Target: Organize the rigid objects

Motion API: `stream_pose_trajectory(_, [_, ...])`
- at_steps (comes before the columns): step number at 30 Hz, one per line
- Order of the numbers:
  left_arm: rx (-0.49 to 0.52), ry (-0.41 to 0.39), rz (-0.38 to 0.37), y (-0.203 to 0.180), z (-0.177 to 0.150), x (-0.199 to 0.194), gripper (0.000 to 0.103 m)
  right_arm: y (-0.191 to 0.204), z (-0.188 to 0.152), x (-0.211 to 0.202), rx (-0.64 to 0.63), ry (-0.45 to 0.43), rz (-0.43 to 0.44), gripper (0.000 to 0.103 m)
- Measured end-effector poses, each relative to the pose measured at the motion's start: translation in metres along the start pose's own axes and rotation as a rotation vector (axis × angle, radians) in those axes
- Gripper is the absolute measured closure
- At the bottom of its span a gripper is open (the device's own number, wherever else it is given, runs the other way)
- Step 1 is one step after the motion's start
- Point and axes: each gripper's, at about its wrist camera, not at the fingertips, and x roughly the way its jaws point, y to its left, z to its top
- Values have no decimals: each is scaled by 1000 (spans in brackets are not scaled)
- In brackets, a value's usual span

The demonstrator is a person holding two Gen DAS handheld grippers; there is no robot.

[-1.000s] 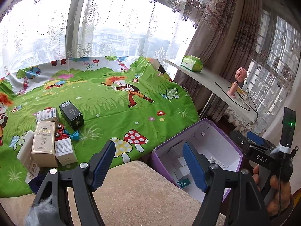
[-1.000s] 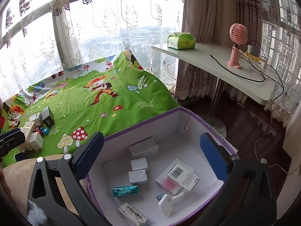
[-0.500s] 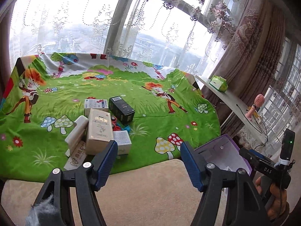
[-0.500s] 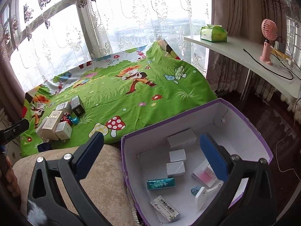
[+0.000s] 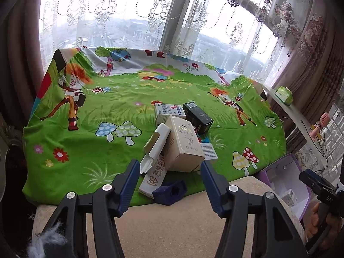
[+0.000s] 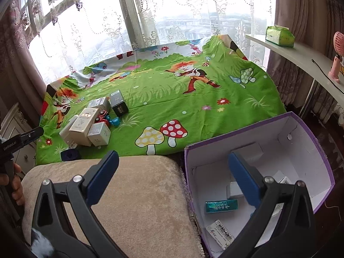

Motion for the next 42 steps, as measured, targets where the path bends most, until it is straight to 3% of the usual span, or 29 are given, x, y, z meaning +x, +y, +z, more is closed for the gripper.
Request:
stream_pose_trajectory(12, [107,135,68,9,14,48,60,55,11,34,-60,83,86,1])
stream_pose_trajectory(20, [165,198,82,1,18,76,60,86,21,56,-102,117,123,1])
stream_pose_trajectory(22, [168,211,80,1,20,84,65,94,22,62,-110,129,134,1])
stream_pose_trajectory(26, [156,234,62,4,19,93,83,113,24,76,-137,160,150,2])
stream_pose_trajectory(27, [149,236,57,5,19,93,89,117,25,80,-144,167,152,2])
stream_pose_trajectory(34, [106,216,11,12,18,90,93,143,31,103,-187,197,156,3])
stream_pose_trajectory(42, [-10,118,-8,32,16,72,94,165,37,125,-189,238,171,6])
